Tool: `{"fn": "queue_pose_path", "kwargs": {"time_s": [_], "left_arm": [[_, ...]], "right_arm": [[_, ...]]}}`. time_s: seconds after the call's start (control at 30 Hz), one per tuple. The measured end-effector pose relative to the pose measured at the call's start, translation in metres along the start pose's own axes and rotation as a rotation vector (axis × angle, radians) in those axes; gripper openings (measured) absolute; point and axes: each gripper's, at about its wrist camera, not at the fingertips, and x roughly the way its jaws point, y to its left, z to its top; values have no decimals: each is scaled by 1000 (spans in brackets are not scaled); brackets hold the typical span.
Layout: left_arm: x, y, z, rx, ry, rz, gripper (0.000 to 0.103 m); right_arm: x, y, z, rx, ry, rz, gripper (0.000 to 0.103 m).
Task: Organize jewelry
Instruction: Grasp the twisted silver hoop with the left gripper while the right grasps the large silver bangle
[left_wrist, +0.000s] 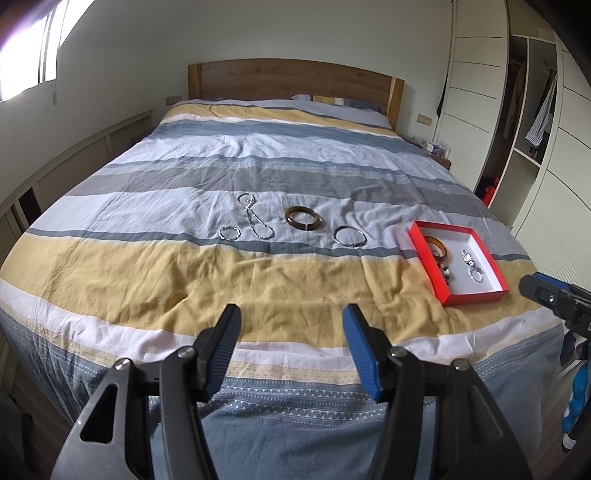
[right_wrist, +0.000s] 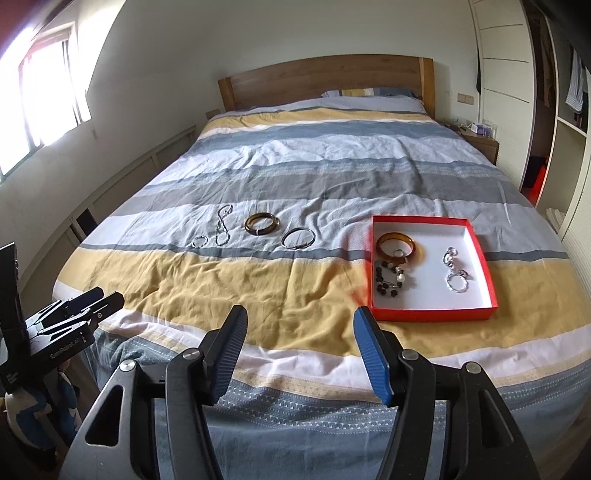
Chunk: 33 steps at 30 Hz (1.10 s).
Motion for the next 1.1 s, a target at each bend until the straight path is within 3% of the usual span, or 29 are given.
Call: {"fn": "queue_pose_path", "kwargs": {"time_s": [0.67,0.87,1.1], "left_arm": [[70,36,1,-42,105,68,55],[106,75,4,-116,168,104,55],[157,114,34,-143,199,170,55]], "right_arm": [[96,26,7,-71,164,63,58],[134,18,13,-67,206,69,53],[190,3,47,-44,215,82,49]]}}
